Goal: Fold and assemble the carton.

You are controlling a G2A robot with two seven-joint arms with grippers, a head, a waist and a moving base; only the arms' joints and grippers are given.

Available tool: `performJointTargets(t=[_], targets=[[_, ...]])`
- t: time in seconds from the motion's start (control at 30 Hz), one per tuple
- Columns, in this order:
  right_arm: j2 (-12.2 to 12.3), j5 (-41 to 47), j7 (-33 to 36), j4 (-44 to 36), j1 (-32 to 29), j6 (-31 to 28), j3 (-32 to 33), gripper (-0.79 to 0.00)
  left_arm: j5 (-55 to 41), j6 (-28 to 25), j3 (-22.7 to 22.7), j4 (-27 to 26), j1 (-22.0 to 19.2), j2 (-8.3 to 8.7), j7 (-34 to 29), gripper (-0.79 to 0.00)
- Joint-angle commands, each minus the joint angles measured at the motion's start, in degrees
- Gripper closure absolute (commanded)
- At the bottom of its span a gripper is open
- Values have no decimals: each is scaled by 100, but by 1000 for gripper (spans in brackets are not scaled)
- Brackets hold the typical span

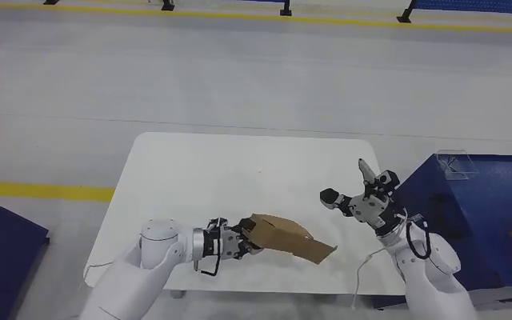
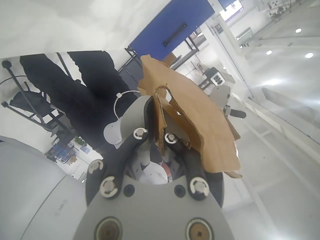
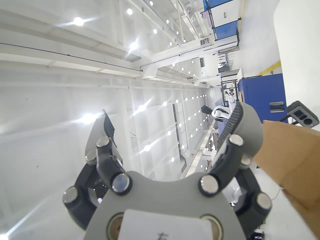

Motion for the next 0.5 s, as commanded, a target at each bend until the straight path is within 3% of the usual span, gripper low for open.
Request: performJointTargets(t=[0.0,0.23,0.47], targets=[[6,-16,74,1,-16,51,-14,-785,201,-494,-35,-183,108,28,-149,0],[85,-316,1100,146,-85,240,-3,-785,113,-1174,-263,-527,455,107,-733,0],[169,-183,2257,109,-232,792,-30,-785,-123,-1117,-389,-618,527,134,-843,0]])
